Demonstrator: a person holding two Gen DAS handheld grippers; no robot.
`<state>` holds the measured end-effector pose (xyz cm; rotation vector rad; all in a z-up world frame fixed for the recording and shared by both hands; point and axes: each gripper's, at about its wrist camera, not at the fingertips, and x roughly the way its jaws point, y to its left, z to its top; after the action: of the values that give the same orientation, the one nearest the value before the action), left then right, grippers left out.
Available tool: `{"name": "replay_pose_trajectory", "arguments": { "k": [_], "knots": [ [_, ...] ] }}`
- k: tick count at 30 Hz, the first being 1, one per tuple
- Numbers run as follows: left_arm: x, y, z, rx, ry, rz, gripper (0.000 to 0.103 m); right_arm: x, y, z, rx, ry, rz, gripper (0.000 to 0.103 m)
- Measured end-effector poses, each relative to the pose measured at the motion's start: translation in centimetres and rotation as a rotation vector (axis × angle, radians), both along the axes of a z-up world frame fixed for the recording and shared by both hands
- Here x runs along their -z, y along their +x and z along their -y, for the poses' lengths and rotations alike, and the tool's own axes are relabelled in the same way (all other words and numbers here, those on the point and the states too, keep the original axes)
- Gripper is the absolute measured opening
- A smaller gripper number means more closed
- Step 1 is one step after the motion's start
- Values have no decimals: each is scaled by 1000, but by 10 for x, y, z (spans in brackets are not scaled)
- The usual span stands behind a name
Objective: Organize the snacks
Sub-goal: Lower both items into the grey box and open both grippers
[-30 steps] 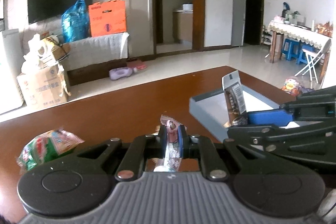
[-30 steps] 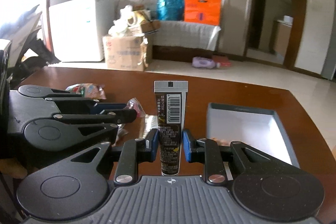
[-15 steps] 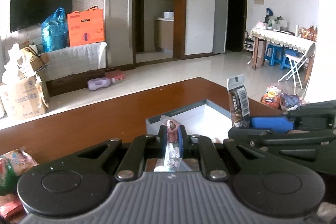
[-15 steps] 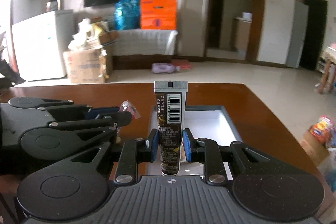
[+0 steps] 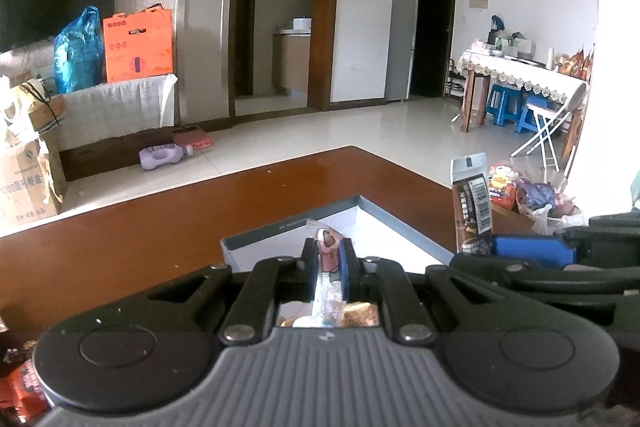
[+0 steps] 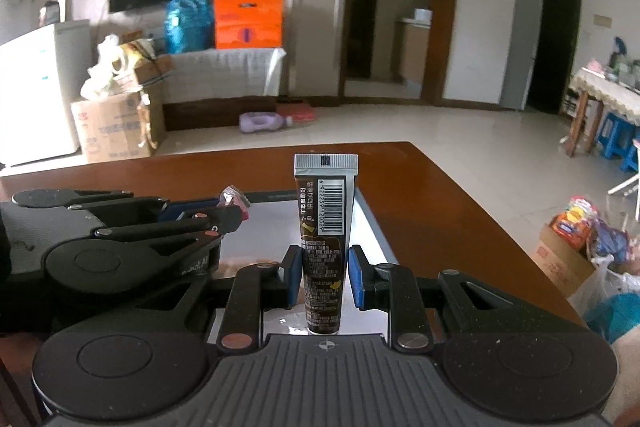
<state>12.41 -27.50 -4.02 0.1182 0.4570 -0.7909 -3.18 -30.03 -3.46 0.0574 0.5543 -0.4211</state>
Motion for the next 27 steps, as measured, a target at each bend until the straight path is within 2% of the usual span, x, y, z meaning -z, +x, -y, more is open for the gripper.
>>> {"name": "replay_pose_trajectory", "arguments": {
  "k": [10, 21, 24, 27],
  "knots": [
    [17, 31, 9, -16, 8, -40, 8, 14, 4, 16, 25, 47, -14, 27],
    [22, 33, 8, -41, 31, -31, 10, 16, 4, 16, 31, 67, -19, 28],
    [23, 34, 5, -46, 24, -42, 12, 13, 4, 15, 44, 52, -5, 38],
    [21, 34, 2, -51, 19, -41, 14, 12, 2, 14, 44, 58, 9, 42]
  ]
}}
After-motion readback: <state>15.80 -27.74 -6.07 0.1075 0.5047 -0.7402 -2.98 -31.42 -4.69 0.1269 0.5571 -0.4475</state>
